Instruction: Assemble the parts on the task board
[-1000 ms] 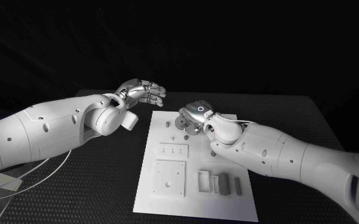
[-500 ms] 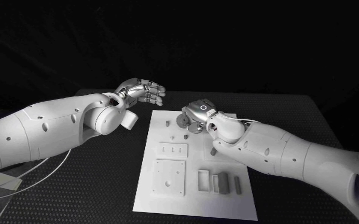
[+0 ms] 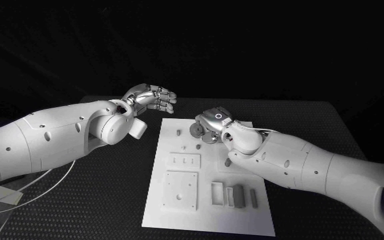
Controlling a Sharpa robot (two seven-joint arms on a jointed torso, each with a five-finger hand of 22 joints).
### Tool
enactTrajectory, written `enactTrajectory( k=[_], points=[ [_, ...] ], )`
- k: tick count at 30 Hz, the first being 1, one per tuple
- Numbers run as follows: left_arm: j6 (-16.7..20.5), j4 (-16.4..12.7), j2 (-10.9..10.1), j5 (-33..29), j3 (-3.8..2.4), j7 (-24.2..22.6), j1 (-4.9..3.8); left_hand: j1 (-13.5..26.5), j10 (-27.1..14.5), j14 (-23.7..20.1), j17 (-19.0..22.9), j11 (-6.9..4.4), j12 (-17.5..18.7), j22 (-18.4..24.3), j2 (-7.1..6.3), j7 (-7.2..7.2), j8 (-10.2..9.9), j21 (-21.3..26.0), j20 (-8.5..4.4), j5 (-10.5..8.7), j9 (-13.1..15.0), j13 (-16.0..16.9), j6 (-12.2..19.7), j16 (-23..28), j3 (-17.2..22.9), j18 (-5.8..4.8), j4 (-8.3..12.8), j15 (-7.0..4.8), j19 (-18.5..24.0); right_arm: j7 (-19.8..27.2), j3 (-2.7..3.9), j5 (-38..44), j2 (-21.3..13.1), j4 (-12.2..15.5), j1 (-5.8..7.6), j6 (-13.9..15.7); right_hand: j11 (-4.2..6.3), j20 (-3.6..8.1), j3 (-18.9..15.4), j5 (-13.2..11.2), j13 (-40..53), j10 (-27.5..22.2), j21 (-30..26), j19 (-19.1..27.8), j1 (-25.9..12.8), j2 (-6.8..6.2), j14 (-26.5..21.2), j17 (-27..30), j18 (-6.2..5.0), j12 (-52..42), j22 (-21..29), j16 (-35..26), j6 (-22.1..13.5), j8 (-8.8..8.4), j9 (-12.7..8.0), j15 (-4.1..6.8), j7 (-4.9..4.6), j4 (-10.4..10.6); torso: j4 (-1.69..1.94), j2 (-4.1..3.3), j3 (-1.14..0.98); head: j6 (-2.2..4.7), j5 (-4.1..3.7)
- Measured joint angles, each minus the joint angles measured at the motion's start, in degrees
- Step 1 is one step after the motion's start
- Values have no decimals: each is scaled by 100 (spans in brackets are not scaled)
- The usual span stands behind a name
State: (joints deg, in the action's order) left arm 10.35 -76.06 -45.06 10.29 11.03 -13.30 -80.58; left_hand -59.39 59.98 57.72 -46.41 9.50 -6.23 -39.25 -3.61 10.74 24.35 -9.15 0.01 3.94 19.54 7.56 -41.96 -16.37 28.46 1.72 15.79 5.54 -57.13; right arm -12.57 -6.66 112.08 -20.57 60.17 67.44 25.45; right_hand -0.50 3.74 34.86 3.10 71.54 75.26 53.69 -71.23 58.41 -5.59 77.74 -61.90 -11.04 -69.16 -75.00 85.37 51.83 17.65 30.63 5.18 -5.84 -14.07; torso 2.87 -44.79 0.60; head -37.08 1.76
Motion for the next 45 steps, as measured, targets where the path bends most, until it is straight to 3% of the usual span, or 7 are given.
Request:
enactTrajectory(
  k=[17,18,20,23,27,29,45],
  points=[
    [-1,-6,-2,0,0,0,0,0,0,0,-5,0,4,0,0,0,0,0,0,0,0,-1,0,0,0,-3,0,0,0,-20,8,-75,52,-29,10,-57,-24,-10,-1,0,-60,-24,0,8,0,-1,-1,63,0,27,0,0,6,-32,10,-1,6,-3,7,-1,10,-15,-9],
    [-1,-7,-1,0,0,0,0,0,0,0,-5,0,4,0,0,0,0,0,0,0,0,-1,0,0,0,-3,0,0,0,-20,9,-84,59,-37,11,-55,-28,-10,-6,0,-71,-41,0,9,-2,-2,-1,73,0,42,0,0,0,-32,10,-1,0,-8,7,-1,10,-16,-9],
    [-1,-7,5,0,-1,0,0,0,0,0,-5,0,4,0,0,0,0,0,0,0,0,0,0,0,0,-4,0,0,0,-19,9,-100,66,-45,11,-50,-45,-19,14,0,-133,-106,0,18,14,-61,-10,85,0,112,0,0,-110,-115,-14,-10,-110,12,7,-1,11,-16,-9],
    [-1,-4,16,0,-1,0,0,0,0,0,-5,0,4,1,0,0,0,0,0,0,0,4,0,0,0,-5,0,0,0,-14,9,-126,75,-61,12,-46,-81,-20,20,1,-159,-142,0,19,-3,-78,-19,87,0,114,0,0,-158,-159,-66,-18,-158,18,10,-1,11,-11,-13],
    [-1,-3,14,1,-1,0,0,0,0,0,-5,0,4,-4,0,0,0,0,0,0,0,4,0,0,0,-7,0,0,0,-11,11,-160,95,-75,16,-43,-84,-20,26,1,-168,-145,0,19,-7,-82,-21,97,0,114,0,0,-159,-169,-78,-20,-159,24,12,-1,10,-7,-16],
    [-1,-2,16,1,-1,0,0,0,0,0,-8,0,4,-4,0,0,0,0,0,0,0,4,0,0,0,-9,0,0,0,-8,11,-179,110,-85,18,-48,-84,-20,22,2,-183,-145,0,19,-7,-143,-21,98,0,114,0,0,-182,-170,-83,-20,-182,51,10,-1,10,-7,-14],
    [-1,-1,29,1,-1,2,0,0,0,0,-14,0,4,-3,0,0,0,0,0,0,-5,3,0,0,0,-19,0,0,0,71,13,-317,178,-109,20,-120,-113,-17,8,1,-210,-175,-21,-3,-11,-144,-32,114,0,136,0,0,-200,-219,-108,-31,-200,106,7,-1,7,-26,-16]
  ],
)
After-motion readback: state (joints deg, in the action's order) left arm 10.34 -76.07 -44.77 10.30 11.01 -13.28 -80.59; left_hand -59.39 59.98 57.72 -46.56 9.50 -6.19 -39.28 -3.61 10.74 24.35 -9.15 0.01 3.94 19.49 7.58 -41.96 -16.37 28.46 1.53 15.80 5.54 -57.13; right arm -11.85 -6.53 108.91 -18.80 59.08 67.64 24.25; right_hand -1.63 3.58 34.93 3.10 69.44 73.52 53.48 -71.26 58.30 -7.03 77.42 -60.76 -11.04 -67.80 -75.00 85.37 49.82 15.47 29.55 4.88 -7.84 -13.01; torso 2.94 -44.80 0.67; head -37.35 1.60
